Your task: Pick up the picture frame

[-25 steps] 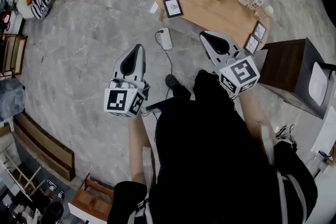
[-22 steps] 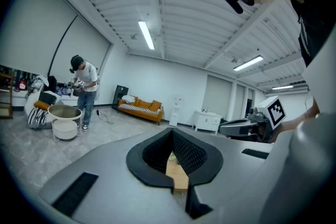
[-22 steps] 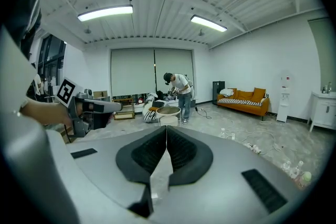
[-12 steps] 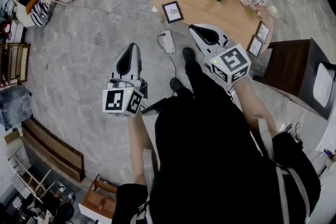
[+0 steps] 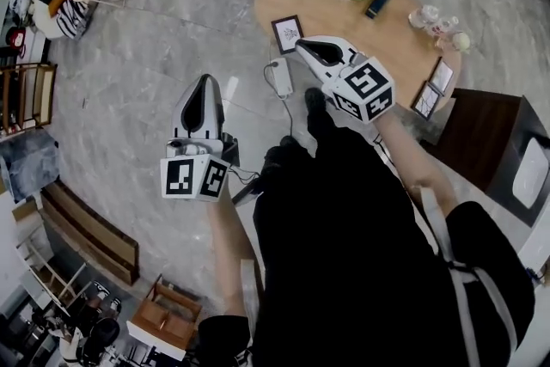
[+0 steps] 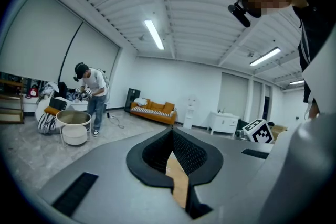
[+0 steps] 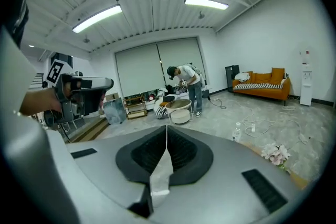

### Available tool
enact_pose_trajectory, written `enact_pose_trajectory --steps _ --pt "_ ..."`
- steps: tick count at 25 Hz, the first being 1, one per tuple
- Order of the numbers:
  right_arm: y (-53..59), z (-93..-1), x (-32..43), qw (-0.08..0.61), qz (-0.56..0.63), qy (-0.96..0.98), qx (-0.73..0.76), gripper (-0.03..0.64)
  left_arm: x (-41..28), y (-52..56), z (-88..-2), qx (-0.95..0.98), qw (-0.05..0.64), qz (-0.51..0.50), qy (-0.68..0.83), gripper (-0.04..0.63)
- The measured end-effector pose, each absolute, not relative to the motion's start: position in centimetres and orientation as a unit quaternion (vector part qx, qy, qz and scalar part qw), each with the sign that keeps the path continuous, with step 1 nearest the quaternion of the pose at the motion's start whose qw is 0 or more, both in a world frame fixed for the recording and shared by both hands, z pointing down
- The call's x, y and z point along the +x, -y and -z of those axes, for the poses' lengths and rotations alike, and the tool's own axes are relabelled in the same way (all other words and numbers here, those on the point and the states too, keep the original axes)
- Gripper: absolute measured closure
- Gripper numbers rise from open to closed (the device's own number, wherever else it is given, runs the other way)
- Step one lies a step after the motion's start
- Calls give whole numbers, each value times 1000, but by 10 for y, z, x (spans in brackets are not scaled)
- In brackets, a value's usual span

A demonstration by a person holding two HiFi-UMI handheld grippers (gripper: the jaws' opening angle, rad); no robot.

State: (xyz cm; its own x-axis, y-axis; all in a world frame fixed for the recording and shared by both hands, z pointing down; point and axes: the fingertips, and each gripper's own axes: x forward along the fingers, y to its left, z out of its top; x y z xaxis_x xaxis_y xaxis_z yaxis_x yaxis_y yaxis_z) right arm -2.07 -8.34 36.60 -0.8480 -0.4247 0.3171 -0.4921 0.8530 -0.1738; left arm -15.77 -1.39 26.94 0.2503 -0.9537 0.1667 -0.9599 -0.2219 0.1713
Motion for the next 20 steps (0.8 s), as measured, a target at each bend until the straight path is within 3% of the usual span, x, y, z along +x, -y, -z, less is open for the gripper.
enact_pose_trajectory --steps 9,20 --pt "120 -449 -40 157 -238 937 200 603 -155 62 -295 776 143 -25 614 583" --pt "132 -570 -53 113 -393 884 227 603 -169 119 -367 799 165 -52 575 583"
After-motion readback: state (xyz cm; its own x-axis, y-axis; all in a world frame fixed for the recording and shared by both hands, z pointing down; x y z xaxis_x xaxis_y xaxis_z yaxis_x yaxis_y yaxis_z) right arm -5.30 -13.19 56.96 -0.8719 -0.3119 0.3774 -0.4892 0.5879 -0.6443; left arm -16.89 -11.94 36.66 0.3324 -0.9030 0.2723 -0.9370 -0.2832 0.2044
